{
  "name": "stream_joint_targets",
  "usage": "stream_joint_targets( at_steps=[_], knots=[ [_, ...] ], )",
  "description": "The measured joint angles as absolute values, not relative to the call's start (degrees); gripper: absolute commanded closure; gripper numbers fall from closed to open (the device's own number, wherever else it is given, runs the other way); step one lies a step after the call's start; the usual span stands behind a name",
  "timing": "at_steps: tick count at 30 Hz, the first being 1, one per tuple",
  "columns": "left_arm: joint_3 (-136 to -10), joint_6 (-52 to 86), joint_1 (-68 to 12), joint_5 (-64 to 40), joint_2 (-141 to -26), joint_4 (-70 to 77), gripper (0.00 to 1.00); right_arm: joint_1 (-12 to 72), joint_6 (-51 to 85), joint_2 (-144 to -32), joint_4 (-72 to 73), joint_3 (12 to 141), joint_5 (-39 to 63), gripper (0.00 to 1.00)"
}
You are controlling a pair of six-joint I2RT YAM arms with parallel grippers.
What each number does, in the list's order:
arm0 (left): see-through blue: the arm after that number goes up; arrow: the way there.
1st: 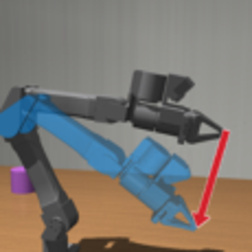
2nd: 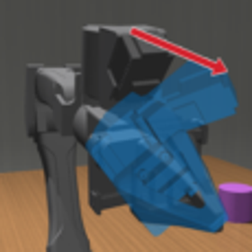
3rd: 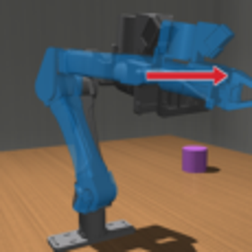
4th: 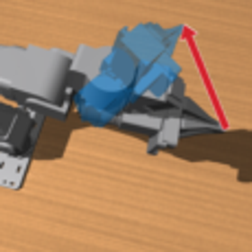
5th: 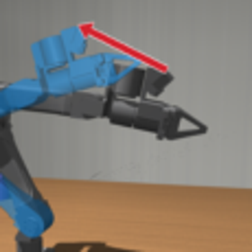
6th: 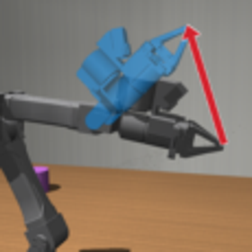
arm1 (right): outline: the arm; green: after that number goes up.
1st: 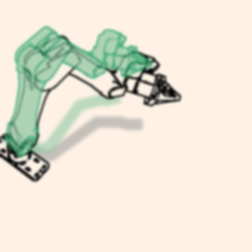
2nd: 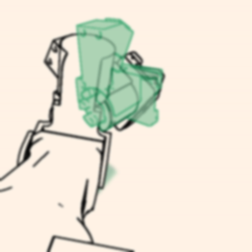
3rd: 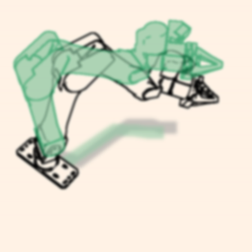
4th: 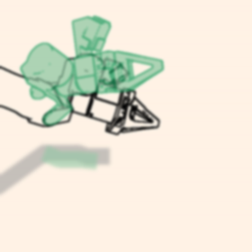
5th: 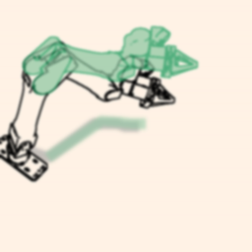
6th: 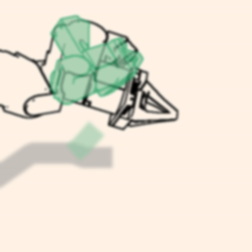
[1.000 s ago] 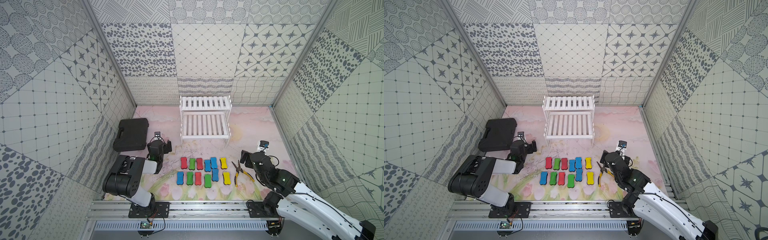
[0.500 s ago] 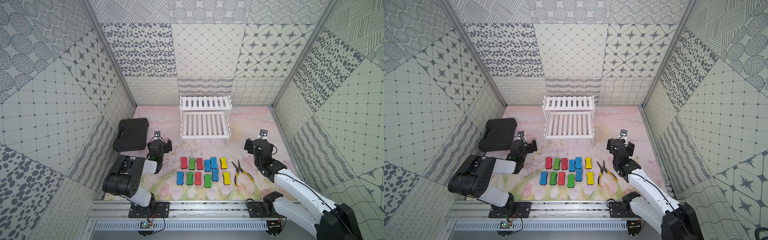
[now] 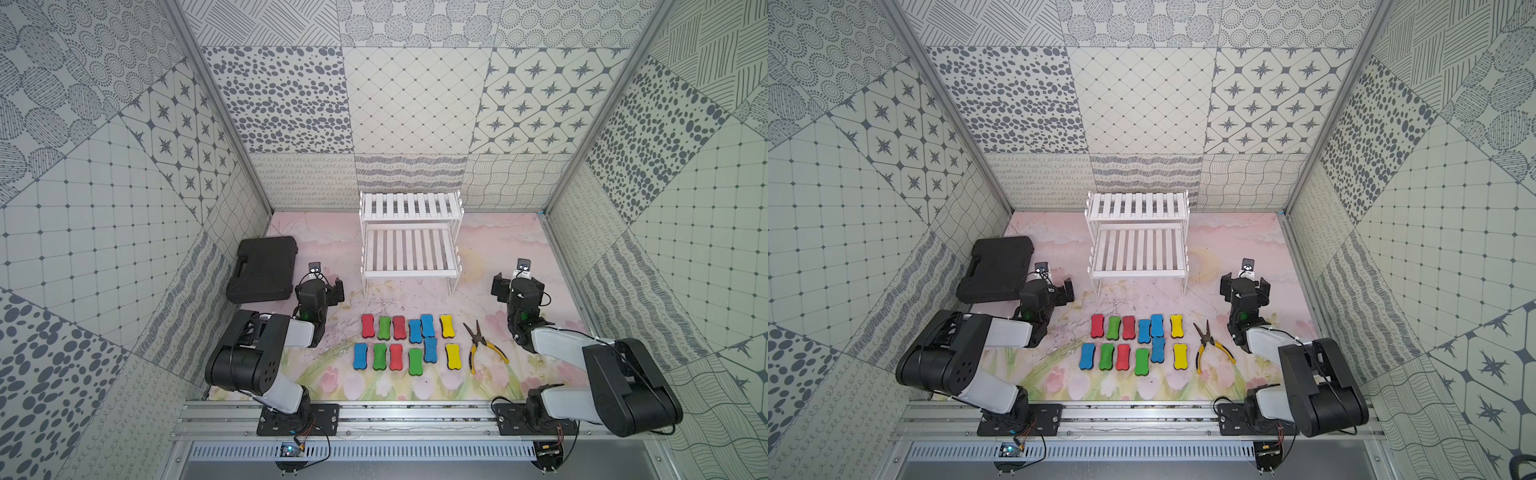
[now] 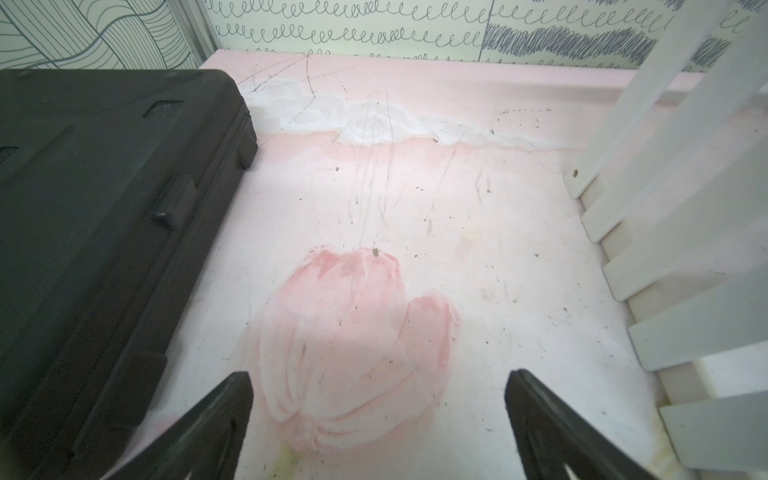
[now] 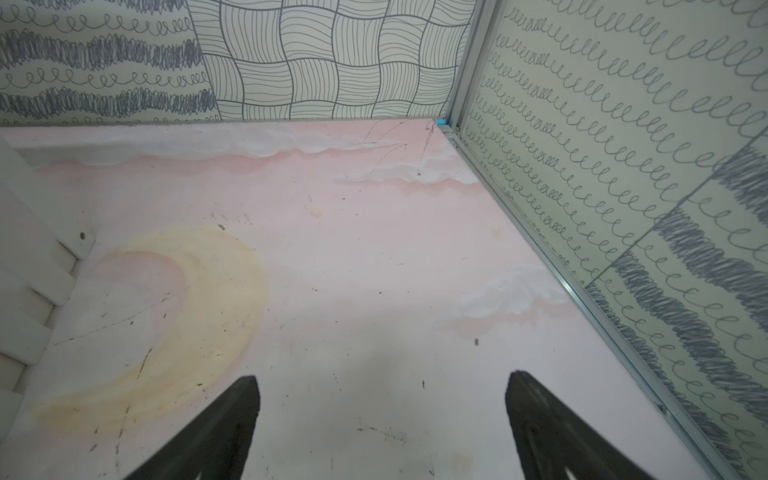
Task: Remove the whiteboard erasers from the shelf
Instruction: Reset both arms
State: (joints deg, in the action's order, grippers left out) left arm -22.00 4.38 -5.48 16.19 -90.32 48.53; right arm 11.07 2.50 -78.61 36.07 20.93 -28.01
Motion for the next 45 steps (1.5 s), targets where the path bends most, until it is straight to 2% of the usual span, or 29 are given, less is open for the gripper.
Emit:
stream_joint_targets(
  at_steps=[8, 16, 18, 20, 45],
  knots=[
    [-22.0, 4.38, -5.48, 16.16, -90.32, 48.53, 0.0, 8.1, 2.13, -86.65, 39.0, 25.56, -22.98, 0.03],
    [-22.0, 4.38, -5.48, 16.14, -90.32, 48.53, 0.01, 4.25, 3.29, -87.35, 37.23, 27.66, -16.27, 0.03],
    [-22.0, 4.38, -5.48, 16.14, -90.32, 48.53, 0.01, 4.01, 3.16, -87.66, 41.52, 25.65, -14.7, 0.03],
    [-22.0, 4.38, -5.48, 16.12, -90.32, 48.56, 0.01, 4.23, 3.18, -88.6, 46.94, 22.2, -14.48, 0.03],
    [-22.0, 4.38, -5.48, 16.1, -90.32, 48.53, 0.01, 4.36, 3.88, -89.25, 47.79, 21.1, -14.55, 0.03]
  ],
)
